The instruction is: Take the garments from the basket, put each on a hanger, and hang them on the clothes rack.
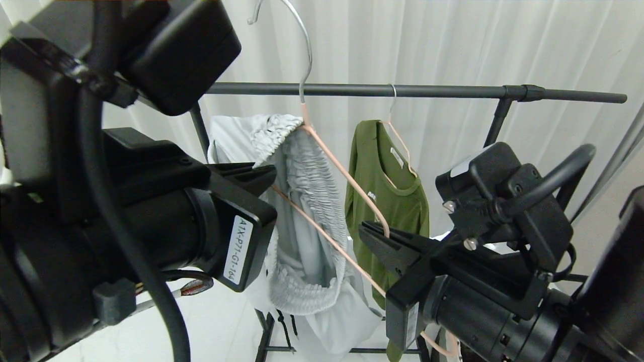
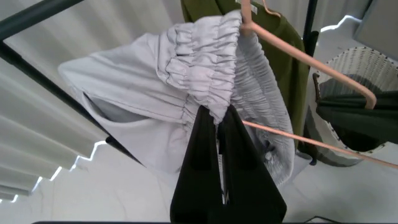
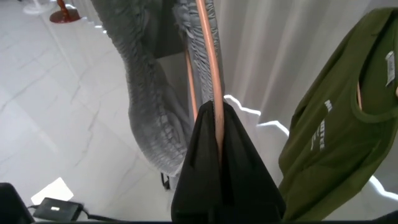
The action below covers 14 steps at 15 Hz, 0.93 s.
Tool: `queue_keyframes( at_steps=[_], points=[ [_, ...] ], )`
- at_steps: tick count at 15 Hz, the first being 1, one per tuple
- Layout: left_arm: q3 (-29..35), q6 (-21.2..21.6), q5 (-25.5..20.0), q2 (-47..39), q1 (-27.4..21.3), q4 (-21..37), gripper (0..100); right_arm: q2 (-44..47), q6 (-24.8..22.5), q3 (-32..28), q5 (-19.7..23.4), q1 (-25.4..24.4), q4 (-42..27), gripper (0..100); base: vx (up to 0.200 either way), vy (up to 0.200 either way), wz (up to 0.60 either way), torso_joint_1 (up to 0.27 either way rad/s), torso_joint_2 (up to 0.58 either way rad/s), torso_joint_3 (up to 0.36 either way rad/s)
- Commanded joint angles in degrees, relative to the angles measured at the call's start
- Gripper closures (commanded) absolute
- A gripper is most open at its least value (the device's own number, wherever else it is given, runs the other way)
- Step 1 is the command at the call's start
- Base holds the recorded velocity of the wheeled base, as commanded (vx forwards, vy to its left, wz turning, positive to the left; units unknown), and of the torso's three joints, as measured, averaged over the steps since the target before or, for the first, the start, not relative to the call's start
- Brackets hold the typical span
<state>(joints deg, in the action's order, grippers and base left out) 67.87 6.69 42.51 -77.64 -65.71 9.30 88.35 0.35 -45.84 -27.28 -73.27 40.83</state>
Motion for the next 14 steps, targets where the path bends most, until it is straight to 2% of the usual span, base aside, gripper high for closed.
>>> queue_keyframes(
  at_steps=[1, 2, 8, 12, 14],
  points=[
    [-0.01, -0.01, 0.03, -0.14, -0.03, 0.01, 100, -0.02, -0.53, 0.40, 0.04, -0.04, 1.01, 100, 0.000, 0.000, 0.00, 0.000, 0.00, 0.000],
    [-0.01, -0.10, 0.03, -0.14, -0.47, 0.01, 0, 0.07, -1.41, 0.40, 0.04, -0.04, 2.15, 100, 0.000, 0.000, 0.00, 0.000, 0.00, 0.000],
    [-1.68, -0.54, 0.03, 0.47, -0.74, -0.07, 0, 0.07, -4.75, 0.49, -0.05, 0.05, 5.93, 100, 0.000, 0.000, 0.00, 0.000, 0.00, 0.000],
    [-5.90, 0.07, 0.03, 5.13, -0.74, -1.83, 0, -0.63, -5.63, 0.66, 0.04, 0.40, 6.11, 100, 0.000, 0.000, 0.00, 0.000, 0.00, 0.000],
    [-7.66, 1.48, 0.03, 9.18, -0.56, -1.83, 0, -2.48, -5.71, 2.86, 0.30, 1.37, 6.11, 100, 0.000, 0.000, 0.00, 0.000, 0.00, 0.000]
  ],
)
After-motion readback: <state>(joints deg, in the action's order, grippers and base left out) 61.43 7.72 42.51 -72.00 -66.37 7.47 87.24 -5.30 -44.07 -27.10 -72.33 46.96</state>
